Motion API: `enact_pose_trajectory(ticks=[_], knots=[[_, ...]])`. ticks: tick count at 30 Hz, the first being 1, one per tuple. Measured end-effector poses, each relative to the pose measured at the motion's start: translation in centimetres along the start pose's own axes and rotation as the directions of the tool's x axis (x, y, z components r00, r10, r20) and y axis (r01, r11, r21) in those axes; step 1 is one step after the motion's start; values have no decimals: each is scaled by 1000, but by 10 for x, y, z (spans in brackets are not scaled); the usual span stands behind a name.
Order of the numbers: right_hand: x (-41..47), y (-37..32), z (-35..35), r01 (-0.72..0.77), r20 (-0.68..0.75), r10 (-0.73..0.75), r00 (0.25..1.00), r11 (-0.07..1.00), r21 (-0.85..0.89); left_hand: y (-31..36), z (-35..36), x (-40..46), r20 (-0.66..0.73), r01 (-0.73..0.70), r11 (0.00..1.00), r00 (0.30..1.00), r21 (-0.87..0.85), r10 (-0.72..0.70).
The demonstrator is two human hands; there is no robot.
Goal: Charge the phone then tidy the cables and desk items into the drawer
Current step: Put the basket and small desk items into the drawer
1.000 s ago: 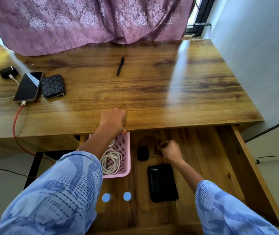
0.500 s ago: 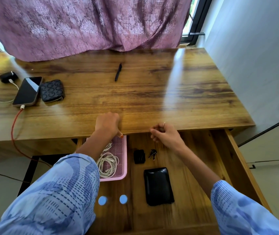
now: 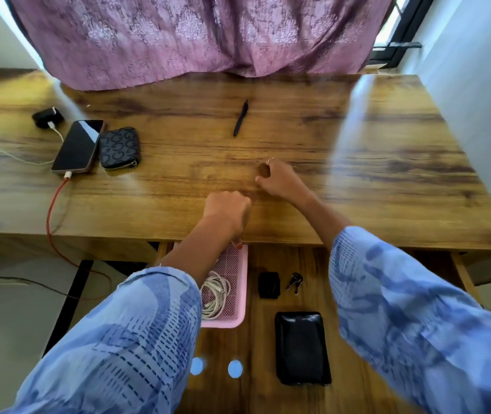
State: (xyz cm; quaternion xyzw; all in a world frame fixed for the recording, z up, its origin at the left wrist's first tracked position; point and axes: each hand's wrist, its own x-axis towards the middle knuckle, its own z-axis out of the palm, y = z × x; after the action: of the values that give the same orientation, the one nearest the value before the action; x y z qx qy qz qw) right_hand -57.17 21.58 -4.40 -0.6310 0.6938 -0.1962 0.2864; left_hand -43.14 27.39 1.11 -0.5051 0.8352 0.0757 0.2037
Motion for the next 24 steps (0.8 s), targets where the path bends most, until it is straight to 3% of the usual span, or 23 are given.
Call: enact_pose_trajectory(ticks=[7,13,17,24], knots=[[87,-22,-1,13,-11,-14,1000,998,-69,4,-3,12,-8,-82,982,996,168,85],[135,-38,6,70,-59,-85,995,973,-220,5,1,22,-5,-87,985,996,149,89],[141,-44,1,83,-89,-123,988,929,-359,5,0,25,14,-86,983,996,162,85],[119,-29,-8,182,-162,-283,945,870,-458,7,1,22,20,-62,984,998,169,59]])
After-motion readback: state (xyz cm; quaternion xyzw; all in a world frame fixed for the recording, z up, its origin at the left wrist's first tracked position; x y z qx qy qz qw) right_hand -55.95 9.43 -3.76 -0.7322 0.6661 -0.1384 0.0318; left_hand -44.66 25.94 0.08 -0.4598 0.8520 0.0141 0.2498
